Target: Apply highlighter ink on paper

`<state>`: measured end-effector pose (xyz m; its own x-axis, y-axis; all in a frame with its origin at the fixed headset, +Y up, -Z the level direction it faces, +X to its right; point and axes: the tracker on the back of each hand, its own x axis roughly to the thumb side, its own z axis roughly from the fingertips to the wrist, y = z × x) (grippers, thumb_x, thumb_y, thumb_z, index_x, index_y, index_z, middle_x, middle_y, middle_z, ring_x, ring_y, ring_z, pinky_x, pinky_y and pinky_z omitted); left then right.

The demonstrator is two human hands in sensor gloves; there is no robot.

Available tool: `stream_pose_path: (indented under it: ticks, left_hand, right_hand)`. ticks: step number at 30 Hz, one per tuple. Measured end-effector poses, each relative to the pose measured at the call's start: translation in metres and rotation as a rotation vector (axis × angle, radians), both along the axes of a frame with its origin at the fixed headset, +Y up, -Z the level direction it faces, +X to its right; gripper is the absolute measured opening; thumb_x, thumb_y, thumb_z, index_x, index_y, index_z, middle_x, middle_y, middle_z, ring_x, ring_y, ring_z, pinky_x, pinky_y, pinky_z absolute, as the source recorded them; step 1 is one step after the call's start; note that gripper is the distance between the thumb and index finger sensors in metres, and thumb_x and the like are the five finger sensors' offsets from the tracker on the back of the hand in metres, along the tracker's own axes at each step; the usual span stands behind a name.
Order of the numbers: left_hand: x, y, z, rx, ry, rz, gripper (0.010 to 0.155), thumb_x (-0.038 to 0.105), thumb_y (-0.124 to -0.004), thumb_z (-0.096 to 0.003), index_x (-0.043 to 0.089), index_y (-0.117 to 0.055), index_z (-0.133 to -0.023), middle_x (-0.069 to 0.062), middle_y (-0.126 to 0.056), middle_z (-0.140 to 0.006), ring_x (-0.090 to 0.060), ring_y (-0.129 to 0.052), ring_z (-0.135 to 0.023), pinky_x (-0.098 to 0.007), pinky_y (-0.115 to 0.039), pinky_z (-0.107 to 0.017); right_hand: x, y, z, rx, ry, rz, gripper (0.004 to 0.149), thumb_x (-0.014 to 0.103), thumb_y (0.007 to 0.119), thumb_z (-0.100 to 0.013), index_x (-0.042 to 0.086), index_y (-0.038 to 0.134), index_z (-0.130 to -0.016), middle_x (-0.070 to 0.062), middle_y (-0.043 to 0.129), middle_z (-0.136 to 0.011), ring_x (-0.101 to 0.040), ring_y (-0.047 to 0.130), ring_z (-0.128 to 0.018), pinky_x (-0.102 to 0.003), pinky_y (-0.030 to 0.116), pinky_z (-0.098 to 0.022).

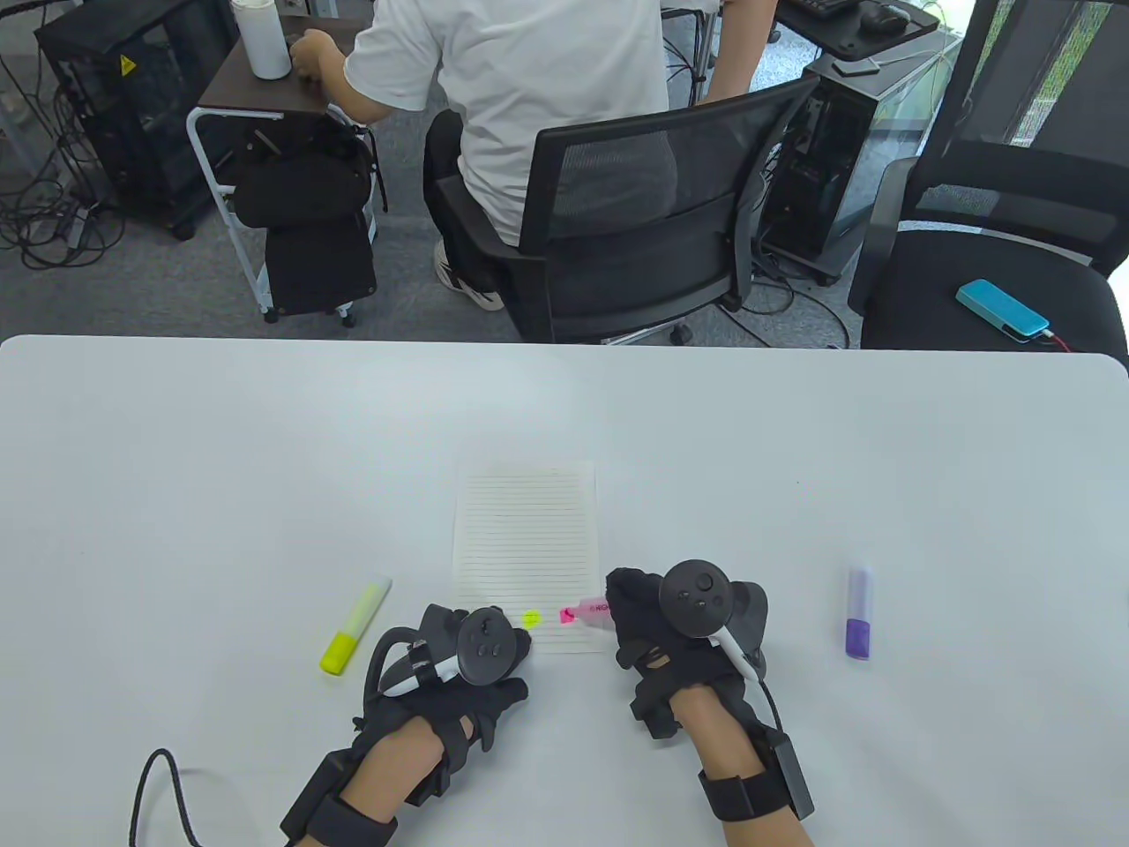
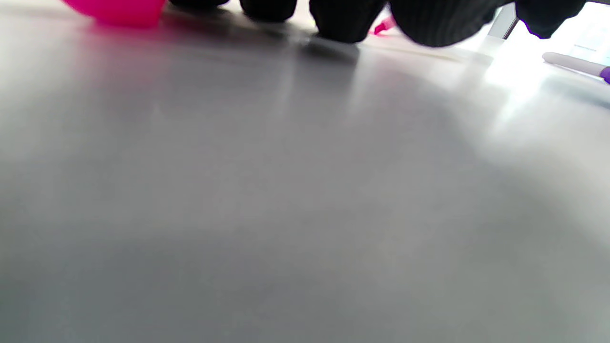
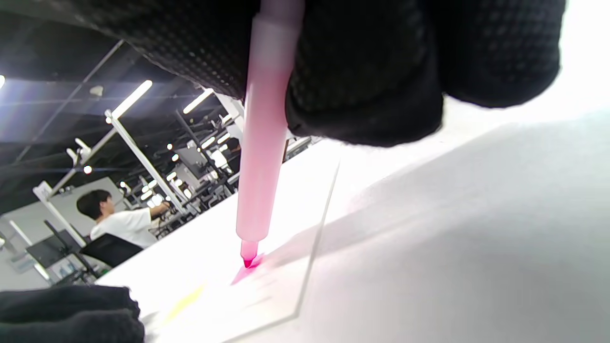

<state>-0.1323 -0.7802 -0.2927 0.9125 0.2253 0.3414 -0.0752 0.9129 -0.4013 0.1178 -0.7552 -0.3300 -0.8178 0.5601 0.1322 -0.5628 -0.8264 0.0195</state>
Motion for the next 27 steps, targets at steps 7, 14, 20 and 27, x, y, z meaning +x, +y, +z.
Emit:
stream_pose_path:
  ticks: [7, 14, 20, 27]
  left_hand:
    - [0.0, 0.0, 0.0, 0.0, 0.0, 0.0, 0.066, 0.055, -0.067, -0.0468, 0.031, -0.055, -0.107, -0.006, -0.041, -0.115, -0.046, -0.046, -0.103, -0.066, -0.042, -0.072]
    - [0.0, 0.0, 0.0, 0.0, 0.0, 0.0, 0.066, 0.055, -0.067, -0.0467, 0.031, -0.055, -0.107, -0.006, -0.041, -0.115, -0.046, -0.045, -0.103, -0.066, -0.042, -0.072]
    - [0.0, -0.0003, 0.0001, -0.003, -0.004, -0.002, 0.067, 0.055, -0.067, -0.0467, 0.031, -0.054, -0.108, -0.005, -0.04, -0.115, -0.046, -0.045, -0.103, -0.066, -0.042, -0.072]
    - [-0.0009, -0.0004, -0.0003, -0.007, -0.014, 0.001, 0.068, 0.056, -0.067, -0.0468, 0.031, -0.053, -0.108, -0.006, -0.04, -0.116, -0.046, -0.045, -0.103, -0.066, -0.042, -0.072]
  right_hand:
    - [0.0007, -0.0006, 0.0001, 0.014, -0.01, -0.023, 0.036, 0.033, 0.081, -0.049, 0.016, 0.09, -0.08, -0.021, 0.095, -0.059, -0.024, 0.1, -0.027, -0.049, 0.085, -0.03]
    - [0.0021, -0.0001, 0.0002, 0.012, -0.015, -0.041, 0.035, 0.034, 0.081, -0.049, 0.016, 0.091, -0.078, -0.02, 0.096, -0.057, -0.022, 0.1, -0.025, -0.048, 0.086, -0.029]
    - [0.0064, 0.0009, 0.0011, 0.069, -0.042, -0.141, 0.038, 0.034, 0.08, -0.049, 0.016, 0.088, -0.082, -0.02, 0.094, -0.062, -0.024, 0.1, -0.03, -0.049, 0.085, -0.032]
    - [0.009, 0.0025, 0.0019, 0.111, -0.019, -0.282, 0.04, 0.032, 0.079, -0.05, 0.017, 0.083, -0.087, -0.02, 0.091, -0.069, -0.027, 0.1, -0.038, -0.051, 0.084, -0.037]
